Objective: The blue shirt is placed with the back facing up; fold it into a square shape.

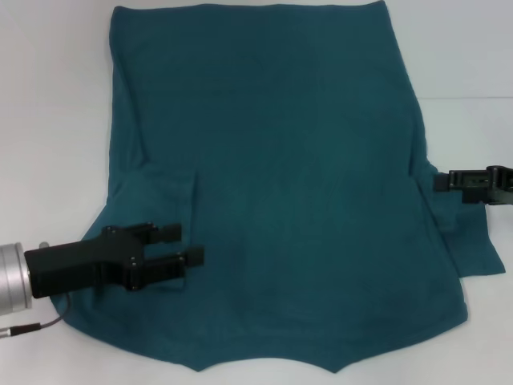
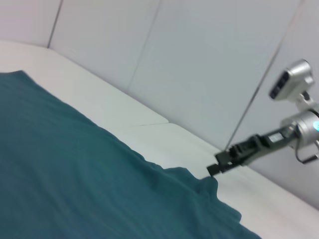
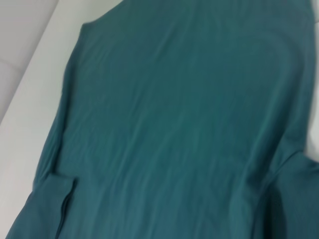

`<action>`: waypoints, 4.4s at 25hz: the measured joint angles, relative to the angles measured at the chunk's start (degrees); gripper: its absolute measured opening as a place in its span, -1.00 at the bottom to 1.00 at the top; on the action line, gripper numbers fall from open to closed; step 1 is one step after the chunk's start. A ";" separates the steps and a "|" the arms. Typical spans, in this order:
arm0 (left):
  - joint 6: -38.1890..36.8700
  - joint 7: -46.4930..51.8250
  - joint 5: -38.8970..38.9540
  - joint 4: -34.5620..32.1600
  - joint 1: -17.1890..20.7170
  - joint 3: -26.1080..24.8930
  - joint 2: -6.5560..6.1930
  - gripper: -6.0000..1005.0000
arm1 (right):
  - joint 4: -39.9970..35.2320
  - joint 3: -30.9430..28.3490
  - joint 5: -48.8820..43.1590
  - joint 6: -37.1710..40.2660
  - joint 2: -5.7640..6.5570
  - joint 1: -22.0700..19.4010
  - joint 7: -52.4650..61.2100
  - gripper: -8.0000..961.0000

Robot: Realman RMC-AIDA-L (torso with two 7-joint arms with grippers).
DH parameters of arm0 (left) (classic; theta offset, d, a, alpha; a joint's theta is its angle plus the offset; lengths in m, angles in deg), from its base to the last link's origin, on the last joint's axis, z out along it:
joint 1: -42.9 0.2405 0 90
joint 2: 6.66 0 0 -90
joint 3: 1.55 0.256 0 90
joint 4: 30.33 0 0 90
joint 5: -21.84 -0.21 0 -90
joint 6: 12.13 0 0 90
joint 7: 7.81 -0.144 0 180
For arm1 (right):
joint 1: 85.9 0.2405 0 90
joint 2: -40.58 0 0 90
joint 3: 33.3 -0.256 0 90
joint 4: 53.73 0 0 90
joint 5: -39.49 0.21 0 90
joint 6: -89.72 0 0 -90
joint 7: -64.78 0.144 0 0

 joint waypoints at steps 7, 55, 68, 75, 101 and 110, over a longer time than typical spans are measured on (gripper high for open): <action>-1.27 17.61 -0.39 -0.50 -1.21 0.49 -1.43 0.61 | -7.84 -0.12 -7.45 7.65 1.55 -0.95 5.58 0.86; 3.63 24.28 0.12 -0.10 -1.29 -0.06 -0.60 0.86 | -2.17 -3.07 -11.57 -7.66 -3.32 1.13 9.36 0.64; 4.07 24.74 0.15 -0.04 -1.35 -0.06 -0.63 0.86 | -1.89 -3.03 -11.84 -8.69 -3.21 1.03 8.99 -0.24; 4.01 24.77 0.15 -0.03 -1.34 -0.06 -0.64 0.86 | -3.33 -0.37 -12.25 -9.77 -3.00 0.91 8.49 -0.75; 4.93 25.12 0.17 -0.03 -0.92 -0.22 -0.54 0.86 | -9.20 3.70 -29.42 -15.43 -3.62 7.29 9.87 -0.87; 5.20 25.12 0.25 -0.03 -0.92 -0.72 -0.38 0.86 | -9.10 3.87 -33.51 -11.26 -4.49 10.74 10.93 -0.84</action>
